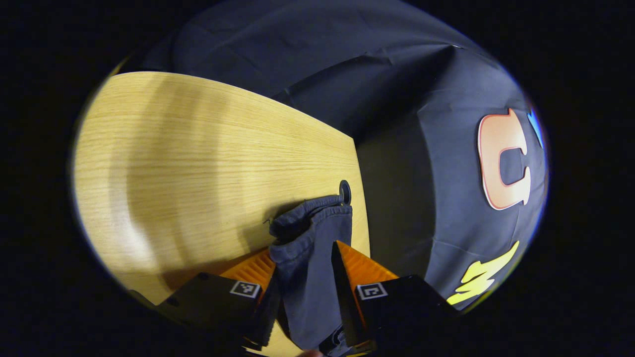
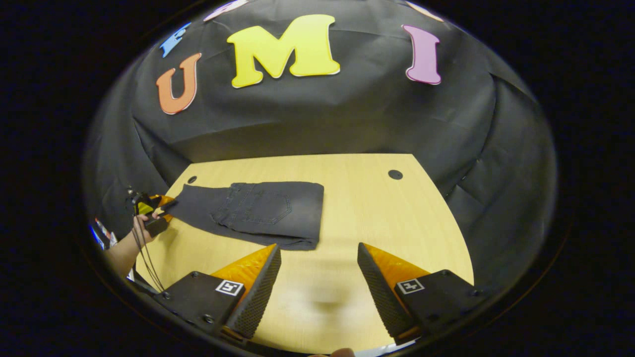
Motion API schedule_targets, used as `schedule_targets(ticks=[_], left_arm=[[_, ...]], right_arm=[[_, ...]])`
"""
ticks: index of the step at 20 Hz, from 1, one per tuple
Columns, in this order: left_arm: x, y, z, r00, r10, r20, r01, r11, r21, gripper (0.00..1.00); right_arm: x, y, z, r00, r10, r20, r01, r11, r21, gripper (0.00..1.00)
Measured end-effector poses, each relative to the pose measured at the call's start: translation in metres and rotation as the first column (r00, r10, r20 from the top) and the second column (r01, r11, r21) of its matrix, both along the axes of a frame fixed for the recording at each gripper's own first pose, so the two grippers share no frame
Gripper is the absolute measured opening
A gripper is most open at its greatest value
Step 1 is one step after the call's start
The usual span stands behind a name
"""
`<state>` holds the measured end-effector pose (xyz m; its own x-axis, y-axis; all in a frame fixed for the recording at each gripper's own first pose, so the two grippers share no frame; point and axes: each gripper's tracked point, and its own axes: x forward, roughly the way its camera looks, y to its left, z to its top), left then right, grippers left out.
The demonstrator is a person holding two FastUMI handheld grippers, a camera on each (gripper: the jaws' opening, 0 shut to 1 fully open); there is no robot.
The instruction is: Grasp the waist and the cuffs of the jeans and fold them to make the two legs overlap; first hold the waist and fold one-third of the jeans toward the cuffs, then hold the cuffs and fold the remaining one-third in the same direction to finish folding.
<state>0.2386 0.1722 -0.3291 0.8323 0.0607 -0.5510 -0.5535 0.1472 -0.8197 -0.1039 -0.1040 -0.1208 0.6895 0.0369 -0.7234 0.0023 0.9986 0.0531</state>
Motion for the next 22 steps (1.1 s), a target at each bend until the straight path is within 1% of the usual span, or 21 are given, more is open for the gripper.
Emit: schedule_targets(ticks=[1, 2, 4, 5, 7, 8, 11, 12, 13, 14, 15, 16, 19, 20, 21, 22], left_arm=[[-0.004, 0.001, -0.004, 1.0, 0.002, -0.02, -0.002, 1.0, 0.008, 0.61], [-0.009, 0.002, -0.007, 0.999, 0.003, -0.04, -0.003, 1.0, 0.012, 0.26], [-0.009, 0.001, 0.0, 0.999, -0.001, -0.034, 0.002, 1.0, 0.018, 0.18], [-0.006, 0.0, 0.006, 1.0, -0.007, -0.018, 0.008, 1.0, 0.027, 0.1], [0.001, -0.007, 0.028, 0.999, -0.039, 0.025, 0.037, 0.996, 0.076, 0.07], [0.005, -0.011, 0.041, 0.997, -0.063, 0.045, 0.058, 0.992, 0.114, 0.07], [0.008, -0.03, 0.086, 0.984, -0.156, 0.091, 0.13, 0.961, 0.245, 0.06], [0.009, -0.037, 0.102, 0.976, -0.187, 0.108, 0.151, 0.949, 0.277, 0.06], [0.01, -0.048, 0.12, 0.969, -0.215, 0.125, 0.169, 0.938, 0.304, 0.06], [0.013, -0.059, 0.136, 0.961, -0.238, 0.142, 0.182, 0.927, 0.327, 0.06], [0.015, -0.072, 0.151, 0.953, -0.259, 0.155, 0.193, 0.918, 0.346, 0.06], [0.016, -0.087, 0.165, 0.946, -0.279, 0.167, 0.204, 0.91, 0.362, 0.05], [0.019, -0.142, 0.201, 0.911, -0.362, 0.195, 0.257, 0.871, 0.418, 0.06], [0.018, -0.164, 0.21, 0.897, -0.394, 0.198, 0.278, 0.855, 0.439, 0.06], [0.017, -0.186, 0.216, 0.882, -0.426, 0.199, 0.301, 0.836, 0.459, 0.06], [0.015, -0.209, 0.22, 0.866, -0.46, 0.194, 0.326, 0.816, 0.477, 0.06]], right_arm=[[-0.003, -0.003, 0.001, 1.0, -0.006, -0.002, 0.006, 1.0, 0.001, 0.92], [-0.005, -0.004, 0.0, 1.0, -0.009, -0.002, 0.009, 1.0, 0.003, 0.96], [-0.007, -0.003, 0.002, 1.0, -0.008, 0.003, 0.008, 1.0, 0.002, 0.96], [-0.008, -0.003, 0.003, 1.0, -0.005, 0.008, 0.005, 1.0, 0.001, 0.96], [-0.012, -0.003, 0.008, 1.0, 0.003, 0.023, -0.003, 1.0, -0.006, 0.96], [-0.014, -0.003, 0.01, 1.0, 0.003, 0.031, -0.003, 1.0, -0.007, 0.96], [-0.021, -0.002, 0.019, 0.999, -0.005, 0.053, 0.004, 1.0, 0.017, 0.96], [-0.023, -0.002, 0.022, 0.998, -0.007, 0.064, 0.005, 1.0, 0.023, 0.93], [-0.026, -0.003, 0.025, 0.997, -0.007, 0.077, 0.005, 1.0, 0.026, 0.93], [-0.029, -0.003, 0.029, 0.996, -0.008, 0.088, 0.005, 1.0, 0.03, 0.96], [-0.034, -0.004, 0.031, 0.995, -0.009, 0.097, 0.005, 0.999, 0.038, 0.96], [-0.039, -0.005, 0.033, 0.995, -0.012, 0.102, 0.008, 0.999, 0.048, 0.93], [-0.052, -0.015, 0.036, 0.992, -0.041, 0.118, 0.033, 0.997, 0.069, 0.93], [-0.058, -0.021, 0.036, 0.991, -0.056, 0.12, 0.047, 0.996, 0.075, 0.96], [-0.063, -0.028, 0.037, 0.99, -0.073, 0.123, 0.063, 0.995, 0.08, 0.96], [-0.07, -0.035, 0.039, 0.988, -0.092, 0.126, 0.082, 0.993, 0.082, 0.92]])
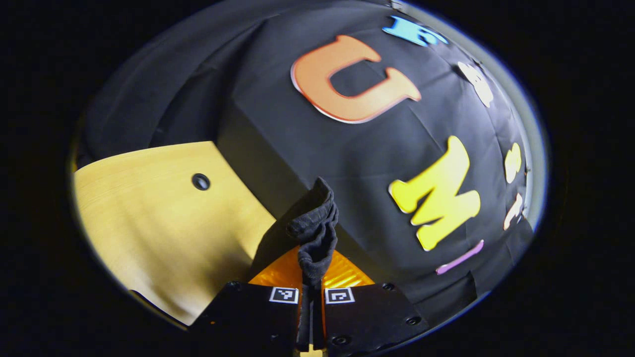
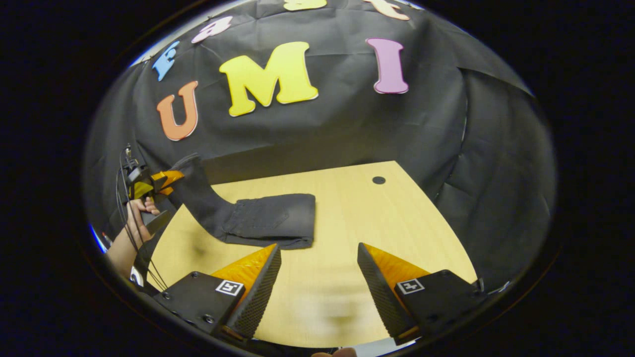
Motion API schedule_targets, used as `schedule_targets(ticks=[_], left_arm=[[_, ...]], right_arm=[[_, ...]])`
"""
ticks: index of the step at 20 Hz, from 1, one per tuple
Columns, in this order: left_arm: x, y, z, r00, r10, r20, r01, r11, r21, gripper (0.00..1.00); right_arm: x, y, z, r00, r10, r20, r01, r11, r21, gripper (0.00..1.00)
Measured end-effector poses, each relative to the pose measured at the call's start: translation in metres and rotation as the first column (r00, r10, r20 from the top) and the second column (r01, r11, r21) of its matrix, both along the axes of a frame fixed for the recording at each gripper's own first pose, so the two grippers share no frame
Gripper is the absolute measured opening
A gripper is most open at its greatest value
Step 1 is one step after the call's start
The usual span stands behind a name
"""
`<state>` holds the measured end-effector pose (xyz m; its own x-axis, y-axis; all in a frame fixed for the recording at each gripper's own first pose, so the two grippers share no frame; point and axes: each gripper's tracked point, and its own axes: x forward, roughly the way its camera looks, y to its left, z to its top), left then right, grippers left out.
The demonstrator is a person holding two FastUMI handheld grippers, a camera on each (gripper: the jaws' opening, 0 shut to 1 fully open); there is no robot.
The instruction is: Grasp the waist and the cuffs of the jeans and fold them to make the two legs overlap; first hold the waist and fold one-third of the jeans toward the cuffs, then hold the cuffs and fold the remaining one-third in the same direction to finish folding.
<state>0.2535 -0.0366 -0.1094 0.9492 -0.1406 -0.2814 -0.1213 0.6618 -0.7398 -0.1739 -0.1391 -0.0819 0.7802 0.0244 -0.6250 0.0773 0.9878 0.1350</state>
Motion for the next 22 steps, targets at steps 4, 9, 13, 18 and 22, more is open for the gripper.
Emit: schedule_targets(ticks=[4, 9, 13, 18, 22], left_arm=[[-0.005, -0.09, -0.007, 0.99, -0.142, -0.008, 0.142, 0.987, 0.07, 0.06], [-0.015, -0.175, -0.055, 0.966, -0.245, -0.085, 0.249, 0.967, 0.042, 0.05], [-0.024, -0.218, -0.114, 0.932, -0.288, -0.22, 0.299, 0.954, 0.018, 0.07], [-0.026, -0.236, -0.148, 0.908, -0.286, -0.305, 0.295, 0.955, -0.02, 0.13], [-0.032, -0.237, -0.163, 0.898, -0.252, -0.36, 0.272, 0.962, 0.005, 0.38]], right_arm=[[-0.027, -0.037, 0.003, 0.995, -0.097, 0.007, 0.097, 0.995, 0.0, 0.96], [-0.056, -0.075, 0.0, 0.98, -0.198, -0.016, 0.198, 0.98, -0.007, 0.96], [-0.067, -0.095, -0.004, 0.972, -0.233, -0.037, 0.232, 0.972, -0.023, 0.96], [-0.072, -0.102, -0.017, 0.964, -0.256, -0.071, 0.255, 0.967, -0.019, 0.96], [-0.069, -0.103, -0.017, 0.962, -0.264, -0.068, 0.264, 0.965, -0.013, 0.92]])
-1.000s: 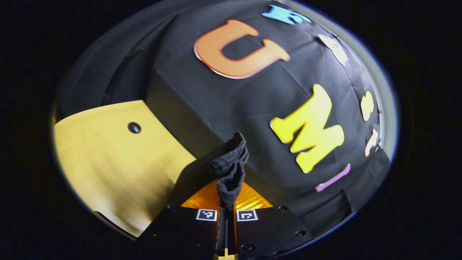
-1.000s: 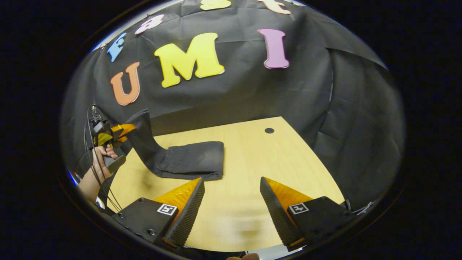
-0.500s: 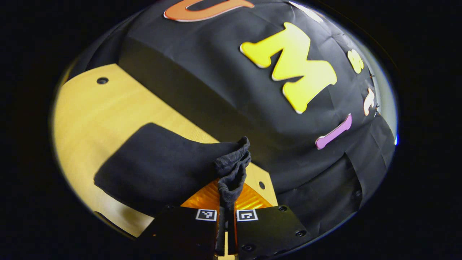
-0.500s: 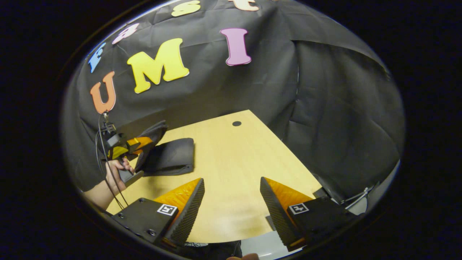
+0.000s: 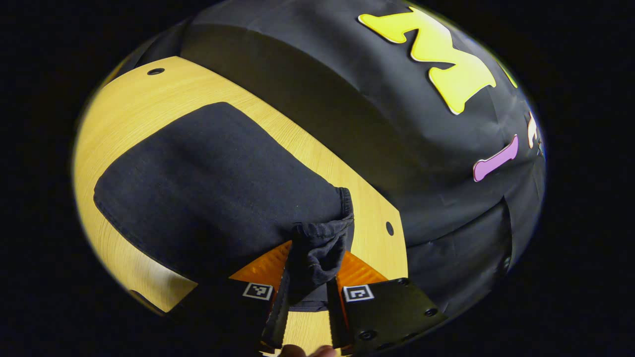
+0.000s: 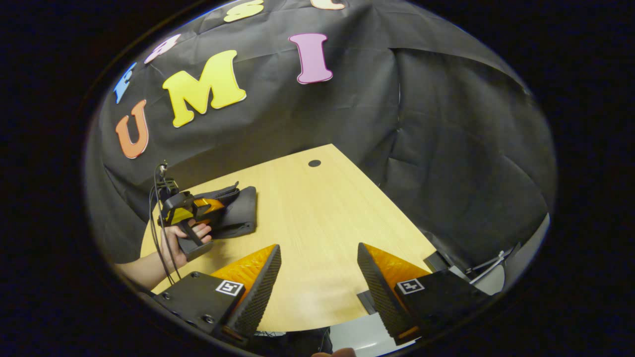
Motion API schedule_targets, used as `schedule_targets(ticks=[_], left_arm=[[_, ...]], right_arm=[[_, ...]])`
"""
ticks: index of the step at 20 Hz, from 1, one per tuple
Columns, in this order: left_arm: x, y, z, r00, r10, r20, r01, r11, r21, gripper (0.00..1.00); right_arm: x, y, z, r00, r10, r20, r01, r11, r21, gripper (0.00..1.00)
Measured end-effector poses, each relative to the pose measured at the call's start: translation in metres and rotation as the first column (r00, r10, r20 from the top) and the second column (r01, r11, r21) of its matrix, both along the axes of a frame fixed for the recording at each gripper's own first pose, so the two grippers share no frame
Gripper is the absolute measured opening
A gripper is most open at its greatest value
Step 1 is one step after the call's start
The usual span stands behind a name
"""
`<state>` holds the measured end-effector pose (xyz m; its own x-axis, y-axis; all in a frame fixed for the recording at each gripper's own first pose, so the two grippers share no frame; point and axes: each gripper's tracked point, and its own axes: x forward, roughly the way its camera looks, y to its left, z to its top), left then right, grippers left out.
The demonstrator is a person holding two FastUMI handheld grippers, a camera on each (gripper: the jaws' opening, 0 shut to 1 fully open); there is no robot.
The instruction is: Grasp the waist and the cuffs of the jeans and fold them to make the two legs overlap; first hold the waist and fold one-third of the jeans toward the cuffs, then hold the cuffs and fold the remaining one-third in the same direction to finish folding.
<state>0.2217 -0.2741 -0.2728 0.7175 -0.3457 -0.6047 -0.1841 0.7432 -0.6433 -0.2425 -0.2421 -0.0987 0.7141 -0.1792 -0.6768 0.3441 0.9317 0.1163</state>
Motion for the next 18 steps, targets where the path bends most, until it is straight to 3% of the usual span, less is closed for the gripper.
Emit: schedule_targets(ticks=[1, 3, 9, 10, 11, 12, 13, 15, 16, 17, 18], left_arm=[[-0.001, -0.001, 0.001, 1.0, 0.003, -0.004, -0.003, 1.0, 0.008, 0.39], [-0.004, -0.001, 0.003, 1.0, -0.001, -0.016, 0.001, 1.0, 0.02, 0.4], [-0.009, 0.0, 0.002, 0.999, -0.024, -0.04, 0.026, 0.998, 0.056, 0.43], [-0.01, 0.002, 0.0, 0.999, -0.03, -0.045, 0.033, 0.998, 0.062, 0.29], [-0.01, 0.003, -0.002, 0.998, -0.038, -0.054, 0.042, 0.996, 0.077, 0.46], [-0.013, 0.005, -0.004, 0.996, -0.056, -0.071, 0.063, 0.993, 0.097, 0.47], [-0.013, 0.003, -0.005, 0.995, -0.072, -0.072, 0.08, 0.99, 0.112, 0.65], [-0.013, 0.004, 0.0, 0.994, -0.097, -0.057, 0.104, 0.984, 0.146, 0.48], [-0.013, 0.004, 0.005, 0.993, -0.108, -0.042, 0.113, 0.981, 0.16, 0.57], [-0.015, 0.001, 0.012, 0.992, -0.122, -0.025, 0.124, 0.976, 0.177, 0.48], [-0.014, -0.003, 0.021, 0.99, -0.14, 0.003, 0.137, 0.973, 0.183, 0.63]], right_arm=[[0.003, 0.0, -0.001, 1.0, -0.001, 0.002, 0.001, 1.0, 0.002, 0.96], [0.007, 0.004, -0.003, 1.0, 0.0, 0.003, 0.0, 1.0, 0.011, 0.92], [0.013, 0.025, -0.005, 0.999, 0.042, 0.015, -0.042, 0.999, 0.023, 0.96], [0.013, 0.027, -0.004, 0.999, 0.05, 0.017, -0.051, 0.999, 0.016, 0.96], [0.013, 0.027, -0.003, 0.998, 0.055, 0.018, -0.055, 0.998, 0.011, 0.96], [0.012, 0.027, -0.004, 0.998, 0.055, 0.018, -0.056, 0.998, 0.012, 0.96], [0.011, 0.028, -0.004, 0.998, 0.052, 0.018, -0.053, 0.998, 0.016, 0.96], [0.009, 0.027, -0.006, 0.999, 0.04, 0.018, -0.041, 0.999, 0.024, 0.95], [0.009, 0.026, -0.006, 0.999, 0.035, 0.019, -0.036, 0.999, 0.029, 0.96], [0.009, 0.026, -0.006, 0.999, 0.032, 0.022, -0.033, 0.999, 0.032, 0.96], [0.009, 0.026, -0.005, 0.999, 0.031, 0.027, -0.032, 0.999, 0.031, 0.96]])
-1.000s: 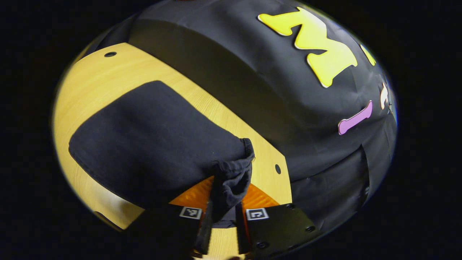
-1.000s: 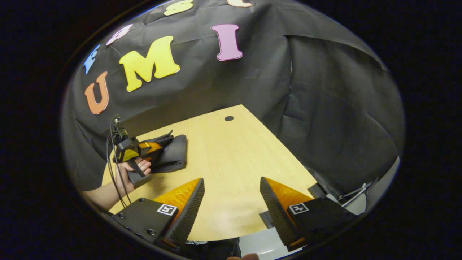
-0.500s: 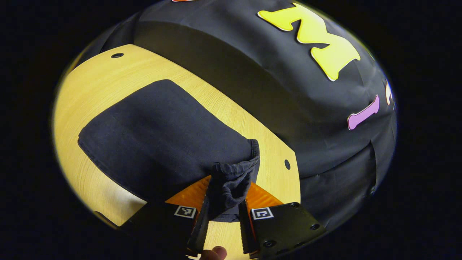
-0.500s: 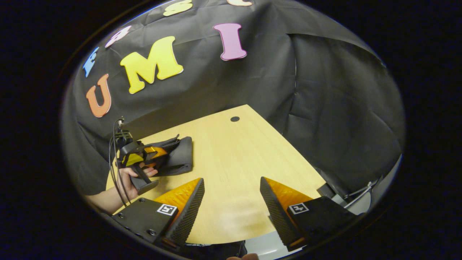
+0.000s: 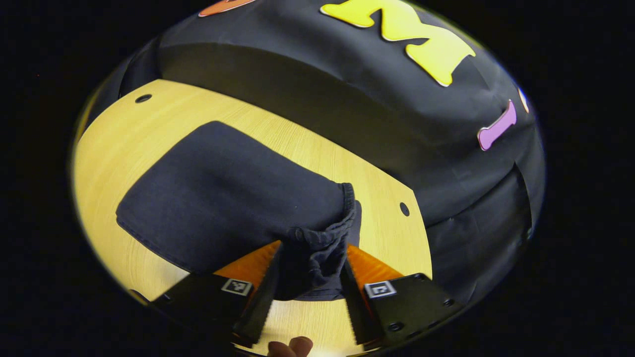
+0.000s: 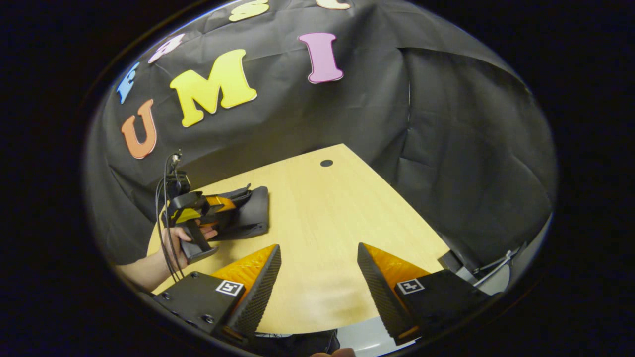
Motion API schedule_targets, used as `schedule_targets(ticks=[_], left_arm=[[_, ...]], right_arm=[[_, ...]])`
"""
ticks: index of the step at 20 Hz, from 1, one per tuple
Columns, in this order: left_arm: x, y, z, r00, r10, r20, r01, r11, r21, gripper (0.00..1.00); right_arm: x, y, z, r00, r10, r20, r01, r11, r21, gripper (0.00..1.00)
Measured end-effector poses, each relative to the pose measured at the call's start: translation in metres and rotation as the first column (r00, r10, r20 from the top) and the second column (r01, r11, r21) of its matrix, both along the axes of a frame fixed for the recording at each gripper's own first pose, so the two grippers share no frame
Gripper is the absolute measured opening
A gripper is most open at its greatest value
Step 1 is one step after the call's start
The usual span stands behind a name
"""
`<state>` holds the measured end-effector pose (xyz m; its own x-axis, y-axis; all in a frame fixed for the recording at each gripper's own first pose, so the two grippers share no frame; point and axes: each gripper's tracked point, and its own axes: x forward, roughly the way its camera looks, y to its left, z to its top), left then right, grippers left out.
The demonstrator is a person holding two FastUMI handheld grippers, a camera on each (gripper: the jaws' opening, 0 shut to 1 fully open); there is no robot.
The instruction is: Grasp the waist and the cuffs of the jeans and fold them to make the two legs overlap; first hold the waist and fold one-third of the jeans toward the cuffs, then hold the cuffs and fold the remaining one-third in the same direction to finish folding.
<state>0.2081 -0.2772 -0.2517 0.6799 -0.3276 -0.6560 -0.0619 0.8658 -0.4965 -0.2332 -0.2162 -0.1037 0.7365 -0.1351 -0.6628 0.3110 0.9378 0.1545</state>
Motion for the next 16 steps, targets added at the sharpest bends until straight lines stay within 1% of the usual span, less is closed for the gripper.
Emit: schedule_targets(ticks=[1, 2, 3, 4, 5, 7, 8, 9, 10, 11, 12, 13, 15, 16], left_arm=[[0.0, -0.006, 0.007, 1.0, -0.016, 0.022, 0.016, 1.0, -0.001, 0.77], [0.0, -0.008, 0.011, 0.999, -0.03, 0.036, 0.03, 1.0, 0.007, 0.96], [-0.001, -0.007, 0.014, 0.998, -0.038, 0.046, 0.037, 0.999, 0.02, 0.98], [-0.001, -0.006, 0.019, 0.998, -0.046, 0.052, 0.044, 0.999, 0.029, 0.98], [-0.003, -0.004, 0.027, 0.996, -0.051, 0.069, 0.048, 0.998, 0.037, 0.98], [-0.008, 0.008, 0.059, 0.986, -0.079, 0.149, 0.067, 0.994, 0.081, 0.98], [-0.008, 0.021, 0.081, 0.972, -0.094, 0.214, 0.067, 0.989, 0.129, 0.98], [-0.009, 0.037, 0.107, 0.949, -0.11, 0.296, 0.054, 0.98, 0.191, 0.98], [-0.009, 0.054, 0.133, 0.921, -0.124, 0.368, 0.031, 0.968, 0.248, 0.98], [-0.01, 0.069, 0.16, 0.891, -0.135, 0.434, 0.002, 0.956, 0.294, 0.98], [-0.013, 0.087, 0.183, 0.869, -0.134, 0.476, -0.031, 0.946, 0.323, 0.97], [-0.014, 0.094, 0.206, 0.852, -0.124, 0.508, -0.061, 0.941, 0.332, 0.97], [-0.027, 0.116, 0.245, 0.819, -0.098, 0.565, -0.121, 0.934, 0.337, 0.97], [-0.036, 0.129, 0.264, 0.803, -0.083, 0.59, -0.154, 0.928, 0.34, 0.97]], right_arm=[[0.001, 0.001, 0.0, 1.0, 0.002, 0.004, -0.002, 1.0, 0.001, 0.96], [0.002, 0.003, 0.001, 1.0, 0.006, 0.007, -0.006, 1.0, 0.001, 0.96], [0.004, 0.006, 0.003, 1.0, 0.014, 0.014, -0.014, 1.0, -0.004, 0.92], [0.007, 0.009, 0.006, 0.999, 0.027, 0.025, -0.026, 1.0, -0.016, 0.96], [0.013, 0.012, 0.009, 0.998, 0.043, 0.039, -0.042, 0.999, -0.029, 0.96], [0.029, 0.024, 0.022, 0.994, 0.077, 0.081, -0.074, 0.996, -0.049, 0.96], [0.04, 0.031, 0.03, 0.99, 0.095, 0.108, -0.089, 0.994, -0.062, 0.96], [0.05, 0.04, 0.04, 0.983, 0.12, 0.14, -0.11, 0.991, -0.075, 0.96], [0.061, 0.051, 0.05, 0.975, 0.147, 0.168, -0.133, 0.987, -0.092, 0.92], [0.072, 0.063, 0.059, 0.963, 0.182, 0.198, -0.163, 0.981, -0.109, 0.96], [0.083, 0.077, 0.069, 0.95, 0.219, 0.225, -0.194, 0.972, -0.129, 0.92], [0.091, 0.088, 0.08, 0.936, 0.25, 0.247, -0.218, 0.964, -0.15, 0.92], [0.106, 0.115, 0.106, 0.904, 0.302, 0.302, -0.257, 0.949, -0.18, 0.99], [0.112, 0.126, 0.122, 0.887, 0.314, 0.339, -0.263, 0.946, -0.19, 0.96]])
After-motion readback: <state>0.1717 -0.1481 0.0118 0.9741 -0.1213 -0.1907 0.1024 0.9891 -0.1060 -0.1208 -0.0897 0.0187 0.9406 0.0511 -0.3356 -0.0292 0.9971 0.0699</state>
